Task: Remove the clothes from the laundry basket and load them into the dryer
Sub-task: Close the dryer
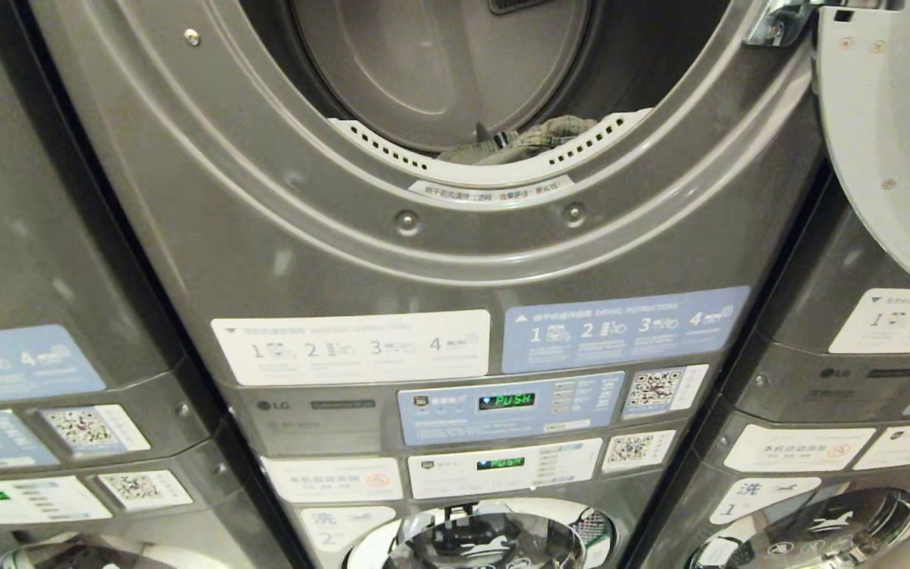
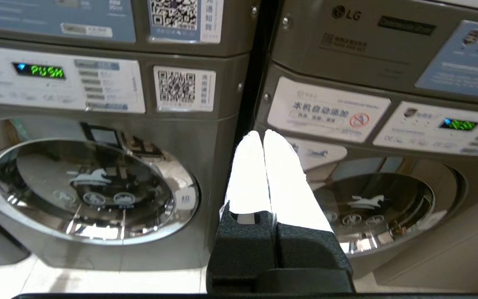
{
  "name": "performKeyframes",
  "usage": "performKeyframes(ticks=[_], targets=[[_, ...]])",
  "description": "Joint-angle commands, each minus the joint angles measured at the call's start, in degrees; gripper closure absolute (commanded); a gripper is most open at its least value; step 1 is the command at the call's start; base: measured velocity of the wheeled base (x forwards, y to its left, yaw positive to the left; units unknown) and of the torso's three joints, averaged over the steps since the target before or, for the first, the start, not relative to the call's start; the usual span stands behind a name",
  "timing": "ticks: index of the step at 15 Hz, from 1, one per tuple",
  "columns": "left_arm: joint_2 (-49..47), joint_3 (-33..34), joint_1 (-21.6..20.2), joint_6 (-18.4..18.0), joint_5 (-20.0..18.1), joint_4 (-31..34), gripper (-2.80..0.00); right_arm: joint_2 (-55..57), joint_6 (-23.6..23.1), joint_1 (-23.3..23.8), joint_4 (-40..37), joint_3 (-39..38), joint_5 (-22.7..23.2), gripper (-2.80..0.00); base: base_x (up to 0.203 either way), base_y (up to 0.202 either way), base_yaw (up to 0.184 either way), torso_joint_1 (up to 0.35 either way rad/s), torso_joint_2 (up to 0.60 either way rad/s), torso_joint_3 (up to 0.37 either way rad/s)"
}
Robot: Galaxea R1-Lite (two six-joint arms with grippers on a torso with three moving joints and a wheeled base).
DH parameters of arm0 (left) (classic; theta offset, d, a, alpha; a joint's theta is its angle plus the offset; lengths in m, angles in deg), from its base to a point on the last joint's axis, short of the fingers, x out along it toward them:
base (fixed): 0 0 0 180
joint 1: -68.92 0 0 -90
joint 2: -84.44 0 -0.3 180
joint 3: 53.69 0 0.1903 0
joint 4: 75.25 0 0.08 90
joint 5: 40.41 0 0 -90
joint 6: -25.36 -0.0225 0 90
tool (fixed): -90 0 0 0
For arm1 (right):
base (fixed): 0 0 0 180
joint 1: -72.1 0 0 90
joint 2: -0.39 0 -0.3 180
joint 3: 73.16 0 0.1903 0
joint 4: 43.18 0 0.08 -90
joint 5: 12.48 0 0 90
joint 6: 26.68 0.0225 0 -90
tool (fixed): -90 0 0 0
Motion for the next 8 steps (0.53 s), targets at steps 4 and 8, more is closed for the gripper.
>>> performKeyframes(ticks=[4, 8], targets=[[0.01, 0.09, -0.05, -0.02, 0.04, -0.01, 0.00, 0.04, -0.14, 0.02, -0.03, -0.01, 0.02, 0.00, -0.194, 0.000, 0.002, -0.002, 0.00, 0.002], [0.01, 0.06, -0.05, -0.02, -0.05, -0.01, 0.00, 0.04, -0.08, 0.02, -0.03, -0.01, 0.02, 0.00, -0.195, 0.000, 0.002, 0.003, 0.00, 0.003]])
